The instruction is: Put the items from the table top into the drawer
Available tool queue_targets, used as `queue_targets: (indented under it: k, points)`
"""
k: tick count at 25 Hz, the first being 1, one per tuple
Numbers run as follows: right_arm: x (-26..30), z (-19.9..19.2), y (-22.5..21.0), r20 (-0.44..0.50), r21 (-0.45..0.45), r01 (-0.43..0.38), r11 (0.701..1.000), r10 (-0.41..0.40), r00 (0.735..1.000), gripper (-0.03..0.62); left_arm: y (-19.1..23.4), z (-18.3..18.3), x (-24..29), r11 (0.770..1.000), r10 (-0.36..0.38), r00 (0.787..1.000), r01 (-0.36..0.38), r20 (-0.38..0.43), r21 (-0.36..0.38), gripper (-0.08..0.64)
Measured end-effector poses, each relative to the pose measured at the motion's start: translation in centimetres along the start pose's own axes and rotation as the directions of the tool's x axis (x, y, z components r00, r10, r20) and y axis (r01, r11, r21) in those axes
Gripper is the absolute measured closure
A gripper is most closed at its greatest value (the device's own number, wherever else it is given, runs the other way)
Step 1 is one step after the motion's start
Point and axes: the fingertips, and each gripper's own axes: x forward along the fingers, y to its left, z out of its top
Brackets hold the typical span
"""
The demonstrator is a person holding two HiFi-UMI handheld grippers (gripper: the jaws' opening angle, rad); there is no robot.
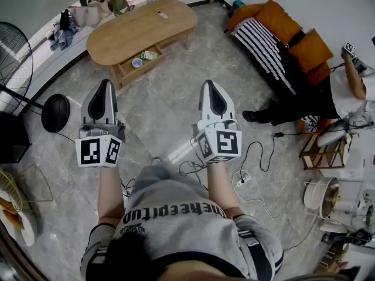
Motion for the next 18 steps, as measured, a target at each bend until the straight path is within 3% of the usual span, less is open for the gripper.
queue_targets:
  k: [18]
  points:
    - [1.1,0.2,0.9,0.034,0.026,0.023,0.999,-0.023,0.999,0.589,1.7,0.1,0.4,1.000,-0.021,1.000,0.021,0.008,0.005,0.548]
